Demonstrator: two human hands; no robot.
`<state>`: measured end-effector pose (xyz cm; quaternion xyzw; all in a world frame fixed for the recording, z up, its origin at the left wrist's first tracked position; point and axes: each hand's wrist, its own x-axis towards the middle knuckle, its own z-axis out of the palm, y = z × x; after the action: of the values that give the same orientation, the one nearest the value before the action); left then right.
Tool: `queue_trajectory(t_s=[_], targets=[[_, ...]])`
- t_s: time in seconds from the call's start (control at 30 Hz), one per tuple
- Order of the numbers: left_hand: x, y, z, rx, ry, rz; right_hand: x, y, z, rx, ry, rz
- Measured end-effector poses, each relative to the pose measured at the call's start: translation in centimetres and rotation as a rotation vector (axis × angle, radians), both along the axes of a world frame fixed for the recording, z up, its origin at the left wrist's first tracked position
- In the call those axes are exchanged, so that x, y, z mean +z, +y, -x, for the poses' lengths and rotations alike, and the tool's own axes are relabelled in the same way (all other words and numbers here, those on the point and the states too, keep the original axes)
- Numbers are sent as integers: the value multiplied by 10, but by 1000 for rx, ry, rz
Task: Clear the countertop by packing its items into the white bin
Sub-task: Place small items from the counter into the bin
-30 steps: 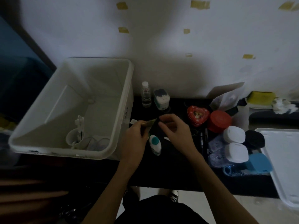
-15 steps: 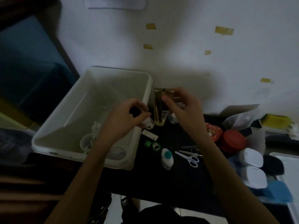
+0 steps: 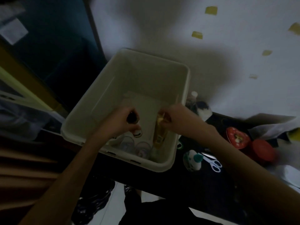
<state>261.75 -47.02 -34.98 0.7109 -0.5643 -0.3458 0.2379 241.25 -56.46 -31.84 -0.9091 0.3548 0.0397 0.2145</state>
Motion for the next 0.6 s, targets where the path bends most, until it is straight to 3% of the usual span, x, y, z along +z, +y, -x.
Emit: queue_trajectory(t_s=[0.13,0.43,0.6], targets=[[-12,-6,-12,-49,-6,22,-26,-3,-32,87,440,-151],[-22,-19,-33,-136,7,15,-88,-3,-76,339,847,-262],[-27,-26,-38,-154,12,6,-109,6,-87,335,1032,-402]])
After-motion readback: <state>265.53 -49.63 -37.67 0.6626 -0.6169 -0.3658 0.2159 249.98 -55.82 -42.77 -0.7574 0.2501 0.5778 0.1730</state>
